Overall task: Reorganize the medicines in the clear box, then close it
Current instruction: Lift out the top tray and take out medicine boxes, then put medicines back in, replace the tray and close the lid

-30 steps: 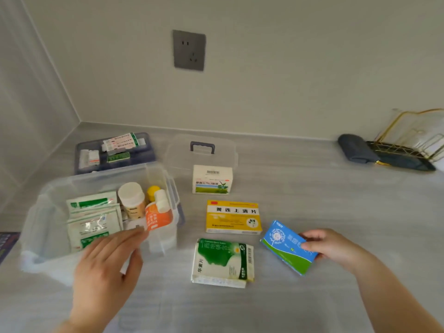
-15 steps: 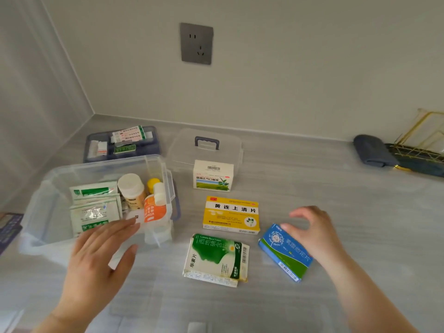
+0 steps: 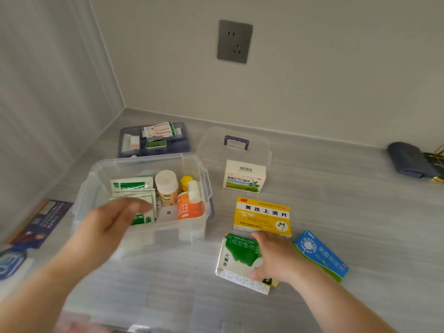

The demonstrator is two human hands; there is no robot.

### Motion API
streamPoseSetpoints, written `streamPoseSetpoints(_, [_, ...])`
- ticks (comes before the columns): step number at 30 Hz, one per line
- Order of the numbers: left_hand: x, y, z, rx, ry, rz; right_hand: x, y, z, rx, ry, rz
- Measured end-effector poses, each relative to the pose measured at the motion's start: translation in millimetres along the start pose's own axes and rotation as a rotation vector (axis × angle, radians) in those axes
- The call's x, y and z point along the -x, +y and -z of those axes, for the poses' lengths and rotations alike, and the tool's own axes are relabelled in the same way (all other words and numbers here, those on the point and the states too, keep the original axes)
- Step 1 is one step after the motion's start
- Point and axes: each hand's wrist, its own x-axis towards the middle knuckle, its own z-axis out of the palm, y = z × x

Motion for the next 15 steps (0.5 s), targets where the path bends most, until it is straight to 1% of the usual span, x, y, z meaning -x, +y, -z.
streamPoseSetpoints(1, [-10.5, -7.1, 9.7, -0.024, -0.008, 0.040, -2.3, -0.5, 1.4, -0.008, -0.021, -0.018])
streamPoseSetpoints(2, [-21.3, -14.5, 18.7, -0.085, -0.050, 0.099, -3.7, -0.4, 2.5, -0.030, -0.049, -0.039])
streamPoseSetpoints(3, [-31.8, -22.3, 25.4, -0.177, -0.147, 0.177, -4.5, -0.4, 3.6, -0.051, -0.084, -0.057])
streamPoseSetpoints(4, [-40.7, -28.9, 30.3, -0.308, -0.303, 0.237, -4.7, -0.5, 4.4, -0.067, -0.123, -0.071])
streamPoseSetpoints(6, [-55.3, -37.3, 31.1, -0.580, -0.654, 0.244, -4.2, -0.4, 5.1, -0.117, -0.194, -0.100])
streamPoseSetpoints(7, [-60.8, -38.9, 27.0, -0.660, -0.784, 0.216, -4.0, 0.3, 5.7, -0.160, -0.216, -0.114])
streamPoseSetpoints(8, [-64.6, -38.9, 22.1, -0.720, -0.871, 0.187, -4.1, 1.4, 6.6, -0.207, -0.225, -0.124])
streamPoseSetpoints(12, [-75.9, -44.5, 5.0, -0.900, -1.003, 0.087, -1.5, 5.4, 14.9, -0.383, -0.242, -0.116])
streamPoseSetpoints(15, [-79.5, -50.2, -1.8, -0.949, -1.092, 0.059, 3.1, 4.7, 19.6, -0.514, -0.235, -0.108])
